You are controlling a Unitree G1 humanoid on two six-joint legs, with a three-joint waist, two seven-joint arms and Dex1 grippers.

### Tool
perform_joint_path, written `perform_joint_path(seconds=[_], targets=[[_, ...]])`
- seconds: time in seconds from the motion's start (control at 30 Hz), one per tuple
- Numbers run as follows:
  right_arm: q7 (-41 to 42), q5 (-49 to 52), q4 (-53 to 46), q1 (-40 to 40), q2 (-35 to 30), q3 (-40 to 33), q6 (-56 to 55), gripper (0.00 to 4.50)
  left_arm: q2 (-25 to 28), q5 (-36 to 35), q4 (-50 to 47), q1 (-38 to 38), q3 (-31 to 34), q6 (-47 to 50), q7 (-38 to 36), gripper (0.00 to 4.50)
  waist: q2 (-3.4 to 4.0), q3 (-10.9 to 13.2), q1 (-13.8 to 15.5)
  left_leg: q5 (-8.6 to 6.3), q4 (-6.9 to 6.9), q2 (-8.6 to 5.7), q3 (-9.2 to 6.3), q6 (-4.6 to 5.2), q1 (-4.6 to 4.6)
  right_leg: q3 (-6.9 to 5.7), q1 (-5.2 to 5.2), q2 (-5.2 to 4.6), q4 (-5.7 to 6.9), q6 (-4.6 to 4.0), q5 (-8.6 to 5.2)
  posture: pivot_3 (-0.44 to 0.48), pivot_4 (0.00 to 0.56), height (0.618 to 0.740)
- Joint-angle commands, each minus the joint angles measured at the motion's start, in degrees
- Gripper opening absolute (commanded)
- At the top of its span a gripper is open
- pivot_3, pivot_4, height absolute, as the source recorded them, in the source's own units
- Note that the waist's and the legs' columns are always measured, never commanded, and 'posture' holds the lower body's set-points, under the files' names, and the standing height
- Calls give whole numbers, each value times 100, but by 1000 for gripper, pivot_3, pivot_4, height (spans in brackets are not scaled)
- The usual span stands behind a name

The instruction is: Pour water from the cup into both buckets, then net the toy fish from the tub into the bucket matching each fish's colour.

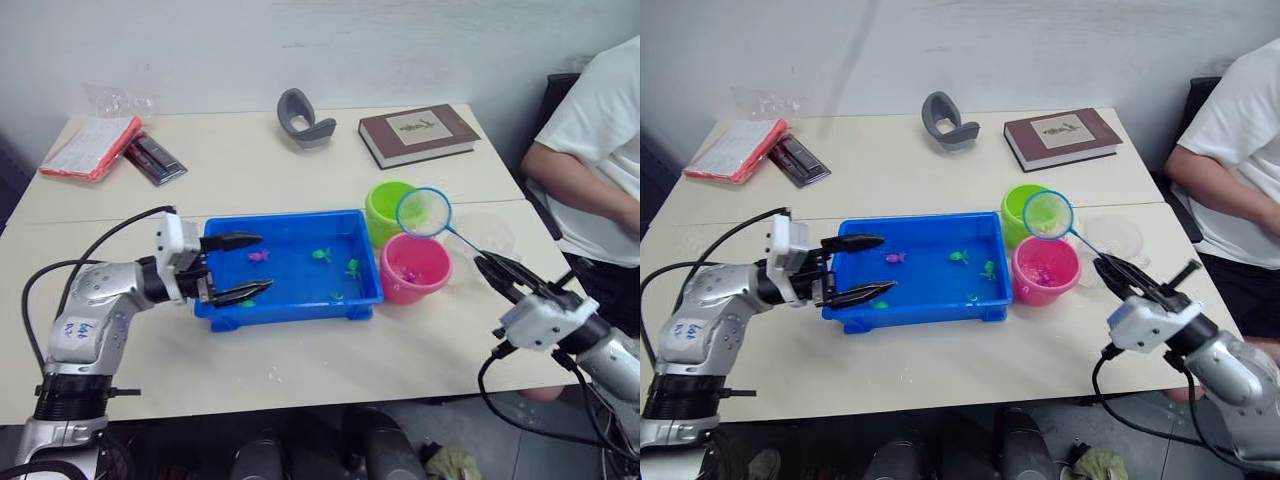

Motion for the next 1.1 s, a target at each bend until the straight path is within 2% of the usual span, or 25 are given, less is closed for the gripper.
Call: perform_joint_path(seconds=[0.03, 0.13, 0.2, 0.33, 0.5, 0.63, 0.7, 0.8, 0.97, 1.03, 1.1], targets=[[787, 1986, -846, -731, -166, 731, 2212, 0, 263, 67, 236, 441, 732, -270, 110, 4458, 0, 0, -13, 0, 0, 2, -1, 0, 0, -1, 0, 0, -1, 0, 0, 0, 150, 740], [1364, 2699, -1249, -1561, -255, 1645, 4092, 0, 502, 63, 276, 966, 1238, -281, 203, 4458, -2, 1, -86, -5, -1, 14, -2, 4, 5, 0, -4, -3, 6, -13, -5, 0, 150, 740], [1436, 2742, -1256, -2038, -136, 2011, 4747, 0, 596, 25, 191, 1157, 1402, -246, 213, 4458, -3, 1, -33, -9, -1, 23, -14, -2, 0, -21, -6, -2, 8, -25, -12, 0, 150, 740], [1045, 1847, -674, -3070, 518, 2884, 5397, 0, 670, 53, 287, 1328, 1623, -160, 345, 4458, -3, 1, 71, -17, 2, 14, -31, -3, -18, -50, -11, -21, 6, -30, -15, 0, 150, 740], [1110, 1110, -267, -3656, 773, 3461, 5696, 0, 619, 54, 34, 1448, 1617, -59, 522, 4458, -2, 1, 118, -24, 5, 4, -37, 1, -38, -68, -16, -34, 0, -29, -14, 0, 150, 740], [1255, 802, -26, -3989, 855, 3675, 6080, 0, 627, 39, -112, 1536, 1604, 10, 567, 4458, -2, 0, 102, -25, 15, 5, -31, 4, -77, -87, -45, -25, 9, -22, -11, 0, 150, 740], [1302, 656, 83, -4134, 878, 3727, 6187, 0, 618, 16, -176, 1519, 1607, 44, 608, 4458, -6, -2, 95, -26, 30, 3, -17, 6, -117, -96, -96, -20, 26, -16, -7, 0, 150, 740], [1408, 469, 291, -4266, 977, 3886, 6301, 0, 572, 8, -202, 1514, 1601, 18, 622, 4458, -6, -2, 70, -25, 33, 2, -9, 8, -120, -98, -102, -13, 25, -12, -5, 0, 150, 740], [1347, 447, 742, -4829, 1852, 4004, 6809, 0, 512, 133, -158, 1411, 1457, -150, 632, 4458, -6, -2, -38, -20, 33, 5, -3, 5, -110, -88, -102, -14, 24, -11, -5, 0, 150, 740], [1098, 460, 868, -5050, 2279, 3980, 7612, 0, 538, 213, -129, 1388, 1403, -184, 630, 4458, -6, -2, -68, -15, 32, 11, -3, -3, -110, -88, -105, -9, 33, -13, -5, 0, 150, 740], [1181, 642, 924, -5192, 2587, 3939, 7925, 0, 532, 250, -96, 1333, 1399, -215, 671, 4458, -6, -2, -71, -13, 30, 16, -5, -8, -111, -91, -107, -8, 38, -17, -6, 0, 150, 740]])
